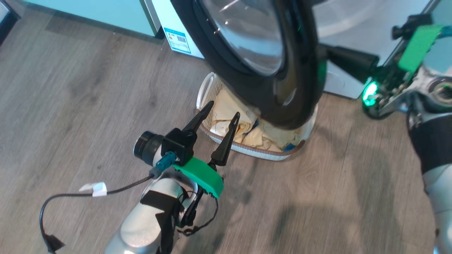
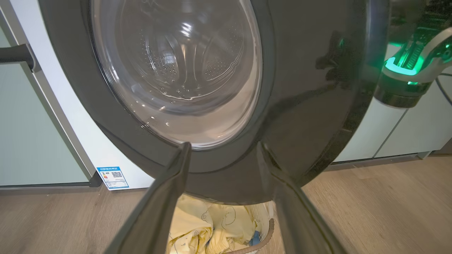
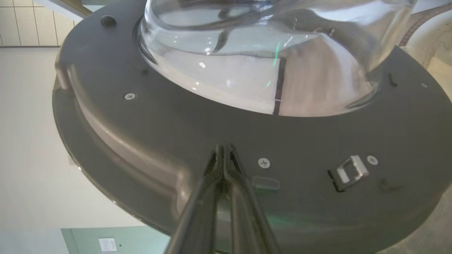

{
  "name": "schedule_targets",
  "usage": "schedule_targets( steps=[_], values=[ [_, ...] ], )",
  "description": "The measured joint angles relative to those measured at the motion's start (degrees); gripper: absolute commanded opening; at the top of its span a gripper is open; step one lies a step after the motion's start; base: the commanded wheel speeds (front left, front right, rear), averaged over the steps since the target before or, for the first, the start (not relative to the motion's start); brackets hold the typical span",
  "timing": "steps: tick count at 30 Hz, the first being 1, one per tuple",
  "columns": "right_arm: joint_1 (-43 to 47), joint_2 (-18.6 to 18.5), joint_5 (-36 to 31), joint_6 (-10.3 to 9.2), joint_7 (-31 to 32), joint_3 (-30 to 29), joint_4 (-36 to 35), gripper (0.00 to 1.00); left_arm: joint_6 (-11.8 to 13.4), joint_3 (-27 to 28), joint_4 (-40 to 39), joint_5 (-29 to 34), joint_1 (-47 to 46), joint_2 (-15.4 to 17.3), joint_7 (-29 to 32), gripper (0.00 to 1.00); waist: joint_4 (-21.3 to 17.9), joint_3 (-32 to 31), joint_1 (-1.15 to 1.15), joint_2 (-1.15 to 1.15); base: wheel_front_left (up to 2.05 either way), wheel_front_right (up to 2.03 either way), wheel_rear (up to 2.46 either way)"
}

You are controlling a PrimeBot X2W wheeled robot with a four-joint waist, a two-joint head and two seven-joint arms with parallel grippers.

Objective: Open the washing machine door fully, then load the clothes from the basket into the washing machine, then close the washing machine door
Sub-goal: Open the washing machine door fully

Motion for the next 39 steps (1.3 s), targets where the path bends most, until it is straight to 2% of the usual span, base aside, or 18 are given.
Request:
schedule_targets(
  steps=[12,22,31,37,39],
  values=[
    [5.1,0.1,6.8,0.00,-4.1,9.7,-3.7,0.00,-0.5,-0.3,0.8,0.0,2.3,0.0,0.0,1.00,0.4,-3.3,0.00,0.00,0.00,0.00,0.00],
    [6.8,0.2,9.8,0.00,-6.6,13.7,-4.4,0.00,-0.5,-0.5,0.8,0.0,2.3,0.1,0.0,1.00,0.7,-4.8,0.00,0.00,0.00,0.00,0.00],
    [7.1,0.2,10.5,0.00,-10.5,13.6,-4.4,0.00,-0.5,-0.3,0.9,0.0,2.4,0.1,0.0,1.00,0.7,-5.0,0.00,0.00,0.00,0.00,0.00],
    [7.1,-0.2,10.5,0.00,-17.9,9.9,-5.6,0.00,-0.5,0.0,0.9,0.0,2.4,0.1,0.0,1.00,0.4,-4.7,0.00,0.00,0.00,0.00,0.00],
    [7.2,-2.3,7.9,0.00,-24.4,7.7,-8.4,0.00,-0.5,0.2,0.9,0.0,2.5,0.1,0.0,1.00,0.2,-4.5,0.00,0.00,0.00,0.00,0.00]
  ],
)
